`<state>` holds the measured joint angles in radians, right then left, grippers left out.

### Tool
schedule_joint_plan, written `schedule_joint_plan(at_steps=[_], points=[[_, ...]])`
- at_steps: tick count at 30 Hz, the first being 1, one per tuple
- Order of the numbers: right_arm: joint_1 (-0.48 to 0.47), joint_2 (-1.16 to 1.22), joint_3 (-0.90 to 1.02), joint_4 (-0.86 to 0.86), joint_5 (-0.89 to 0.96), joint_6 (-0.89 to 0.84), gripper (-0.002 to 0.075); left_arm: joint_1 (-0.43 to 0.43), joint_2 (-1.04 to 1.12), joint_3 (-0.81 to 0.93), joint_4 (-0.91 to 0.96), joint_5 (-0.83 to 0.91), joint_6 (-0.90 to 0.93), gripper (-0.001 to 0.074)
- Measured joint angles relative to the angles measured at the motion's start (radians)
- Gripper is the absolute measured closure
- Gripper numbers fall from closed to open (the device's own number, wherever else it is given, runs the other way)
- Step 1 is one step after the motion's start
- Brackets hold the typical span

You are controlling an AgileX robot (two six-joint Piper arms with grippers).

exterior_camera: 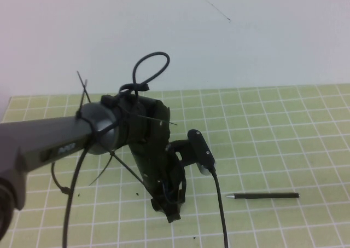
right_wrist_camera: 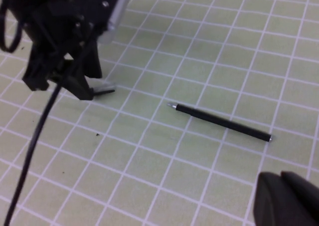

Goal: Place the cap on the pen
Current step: Put the cap on the pen

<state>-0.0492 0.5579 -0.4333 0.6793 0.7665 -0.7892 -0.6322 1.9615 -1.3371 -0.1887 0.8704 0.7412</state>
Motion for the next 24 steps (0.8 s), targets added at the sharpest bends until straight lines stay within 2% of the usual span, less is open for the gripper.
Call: schedule_joint_plan(at_steps=[12,14,19,24], points=[[0.0,0.0,0.0,-0.004,0.055,0.0,0.0729,-0.001,0.056,-0.02,-0.045,-0.008,-0.008,0.0418],[0.0,0.0,0.0,-0.004,0.055,0.0,0.0729,-0.001,0.058,-0.02,-0.045,-0.008,-0.008,0.0462],[0.0,0.0,0.0,-0.012,0.056,-0.035,0.0729,-0.001,0.055,-0.02,-0.045,0.033,0.023,0.0649],[0.0,0.0,0.0,-0.015,0.056,-0.195,0.0729,-0.002,0.007,-0.02,-0.045,0.047,0.105,0.0663]])
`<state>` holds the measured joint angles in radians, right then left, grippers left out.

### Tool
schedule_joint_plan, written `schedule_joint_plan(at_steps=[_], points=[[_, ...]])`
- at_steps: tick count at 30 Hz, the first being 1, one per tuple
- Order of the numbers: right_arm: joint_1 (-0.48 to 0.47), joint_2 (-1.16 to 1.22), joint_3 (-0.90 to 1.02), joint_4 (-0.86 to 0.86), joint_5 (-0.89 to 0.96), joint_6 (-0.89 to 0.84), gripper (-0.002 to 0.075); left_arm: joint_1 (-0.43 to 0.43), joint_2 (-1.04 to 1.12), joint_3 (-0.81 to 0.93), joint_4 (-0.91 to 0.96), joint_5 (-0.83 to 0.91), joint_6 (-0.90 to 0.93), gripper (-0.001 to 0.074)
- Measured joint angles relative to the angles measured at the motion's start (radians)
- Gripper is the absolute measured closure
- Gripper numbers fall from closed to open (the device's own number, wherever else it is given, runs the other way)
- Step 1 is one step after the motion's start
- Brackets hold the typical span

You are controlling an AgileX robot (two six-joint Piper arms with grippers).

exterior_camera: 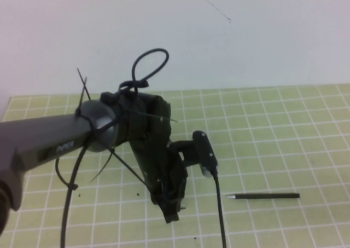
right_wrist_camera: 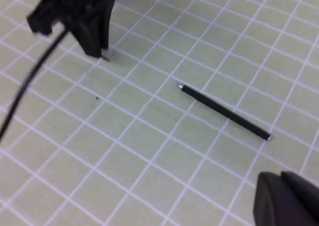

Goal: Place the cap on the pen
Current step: Put the cap on the pen

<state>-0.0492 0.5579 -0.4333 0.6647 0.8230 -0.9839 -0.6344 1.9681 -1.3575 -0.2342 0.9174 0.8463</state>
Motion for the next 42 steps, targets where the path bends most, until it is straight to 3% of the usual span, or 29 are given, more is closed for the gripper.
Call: schedule_joint_plan(at_steps=[7,12,15,16,18,19,28,37,38,41,42], points=[[0.006,0.039,-0.022,-0.002,0.015,-0.113,0.0729,0.0,-0.089,0.0,0.003,0.006,0.049,0.0663],[0.073,0.171,-0.142,-0.031,0.047,-0.194,0.0729,0.0,-0.154,0.0,0.004,0.017,0.053,0.0664],[0.118,0.276,-0.234,-0.085,0.049,-0.196,0.0729,0.0,-0.189,0.0,-0.003,0.028,0.056,0.0664],[0.13,0.317,-0.262,-0.099,0.049,-0.196,0.0729,0.002,-0.237,0.005,-0.017,0.045,0.06,0.0735],[0.158,0.404,-0.331,-0.133,0.058,-0.196,0.0729,0.002,-0.257,0.005,-0.017,0.052,0.056,0.0735],[0.168,0.441,-0.364,-0.154,0.064,-0.196,0.0729,0.0,-0.234,0.0,-0.007,0.045,0.06,0.0664],[0.292,0.809,-0.603,-0.294,0.189,-0.196,0.0729,0.0,-0.311,0.002,0.0,0.106,0.06,0.0664],[0.384,1.039,-0.746,-0.435,0.169,-0.125,0.0729,0.0,-0.323,0.01,0.014,0.162,0.05,0.0664],[0.387,1.059,-0.748,-0.437,0.147,-0.105,0.0729,0.002,-0.342,0.015,0.01,0.173,0.047,0.0735],[0.415,1.107,-0.748,-0.459,0.087,-0.087,0.0727,0.002,-0.342,0.015,0.01,0.177,0.047,0.0735],[0.428,1.12,-0.748,-0.468,0.071,-0.087,0.0722,0.0,-0.323,0.01,0.014,0.17,0.05,0.0665]])
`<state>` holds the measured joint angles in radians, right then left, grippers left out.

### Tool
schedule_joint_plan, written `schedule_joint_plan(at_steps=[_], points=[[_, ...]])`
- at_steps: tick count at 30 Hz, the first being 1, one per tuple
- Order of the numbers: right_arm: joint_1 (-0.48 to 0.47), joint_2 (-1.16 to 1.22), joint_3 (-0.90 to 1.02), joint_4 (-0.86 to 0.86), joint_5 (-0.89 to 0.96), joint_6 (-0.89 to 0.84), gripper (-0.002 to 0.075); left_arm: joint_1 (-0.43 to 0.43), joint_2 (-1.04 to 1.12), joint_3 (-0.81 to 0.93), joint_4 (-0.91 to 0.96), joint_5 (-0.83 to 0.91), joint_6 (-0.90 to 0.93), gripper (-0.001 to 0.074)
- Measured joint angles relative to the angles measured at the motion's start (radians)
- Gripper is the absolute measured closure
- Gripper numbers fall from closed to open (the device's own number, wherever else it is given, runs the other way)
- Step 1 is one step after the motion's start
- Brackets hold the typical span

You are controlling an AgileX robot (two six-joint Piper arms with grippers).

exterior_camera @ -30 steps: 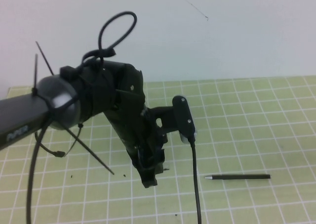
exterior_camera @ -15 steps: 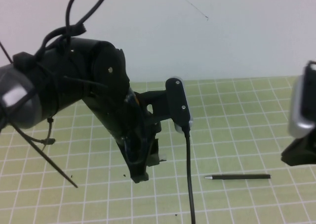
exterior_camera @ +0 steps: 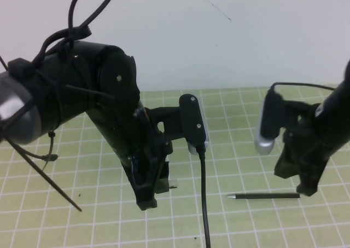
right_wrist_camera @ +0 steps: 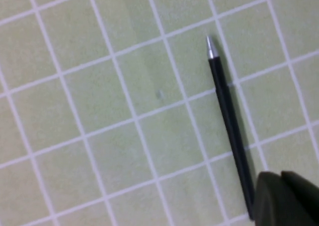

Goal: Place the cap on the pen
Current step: Put the cap on the pen

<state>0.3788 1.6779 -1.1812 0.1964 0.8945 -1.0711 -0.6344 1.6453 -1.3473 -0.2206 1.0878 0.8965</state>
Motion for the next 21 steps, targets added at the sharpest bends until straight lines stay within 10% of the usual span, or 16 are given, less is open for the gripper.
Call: schedule_joint_plan(at_steps=[21], points=[[0.064,0.18,0.0,-0.211,-0.146,0.021,0.0547,0.002,0.0,0.0,0.043,0.016,-0.037,0.0665]])
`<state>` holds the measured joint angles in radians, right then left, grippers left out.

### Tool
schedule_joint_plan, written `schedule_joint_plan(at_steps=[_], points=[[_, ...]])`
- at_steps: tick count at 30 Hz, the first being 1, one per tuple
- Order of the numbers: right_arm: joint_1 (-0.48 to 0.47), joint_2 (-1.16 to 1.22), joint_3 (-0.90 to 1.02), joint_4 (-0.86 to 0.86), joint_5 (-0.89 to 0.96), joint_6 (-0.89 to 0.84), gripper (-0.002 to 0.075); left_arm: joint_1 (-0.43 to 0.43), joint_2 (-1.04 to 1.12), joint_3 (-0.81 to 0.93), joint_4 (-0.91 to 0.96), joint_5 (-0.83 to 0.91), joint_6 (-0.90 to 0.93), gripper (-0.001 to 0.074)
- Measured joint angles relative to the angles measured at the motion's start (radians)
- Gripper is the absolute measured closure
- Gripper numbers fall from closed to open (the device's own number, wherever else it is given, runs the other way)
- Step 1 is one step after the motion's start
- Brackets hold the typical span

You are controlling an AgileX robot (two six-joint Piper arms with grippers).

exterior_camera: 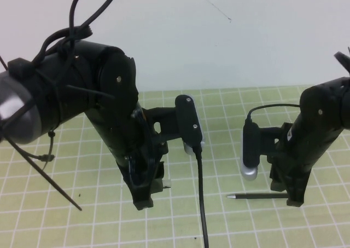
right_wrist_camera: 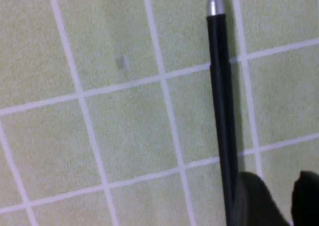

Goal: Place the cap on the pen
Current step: Put the cap on the pen

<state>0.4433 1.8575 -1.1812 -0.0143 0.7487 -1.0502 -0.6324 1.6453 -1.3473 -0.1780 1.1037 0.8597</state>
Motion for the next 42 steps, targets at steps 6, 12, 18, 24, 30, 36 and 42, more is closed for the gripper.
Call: schedule_joint_plan(at_steps=[6,12,18,24,30,36,42], points=[[0.008,0.022,0.0,-0.012,-0.005,0.0,0.054,0.0,0.0,0.0,0.0,0.0,-0.039,0.0665],[0.037,0.025,0.0,-0.018,-0.011,0.002,0.053,0.0,0.0,0.0,-0.009,-0.002,-0.039,0.0665],[0.041,0.039,-0.002,-0.015,-0.018,0.002,0.0485,0.0,0.0,0.0,-0.022,-0.006,-0.041,0.0665],[0.041,0.063,-0.002,-0.056,-0.027,0.002,0.0477,0.0,0.0,0.0,-0.022,-0.006,-0.041,0.0665],[0.041,0.1,-0.002,-0.068,-0.039,0.002,0.0477,0.0,0.0,0.0,-0.024,-0.006,-0.041,0.0665],[0.041,0.112,-0.006,-0.068,-0.017,-0.004,0.0574,0.0,0.0,0.0,-0.025,-0.004,-0.044,0.0665],[0.054,0.082,0.0,-0.092,0.006,-0.043,0.0665,0.0,0.0,0.0,-0.025,0.022,-0.044,0.0665]])
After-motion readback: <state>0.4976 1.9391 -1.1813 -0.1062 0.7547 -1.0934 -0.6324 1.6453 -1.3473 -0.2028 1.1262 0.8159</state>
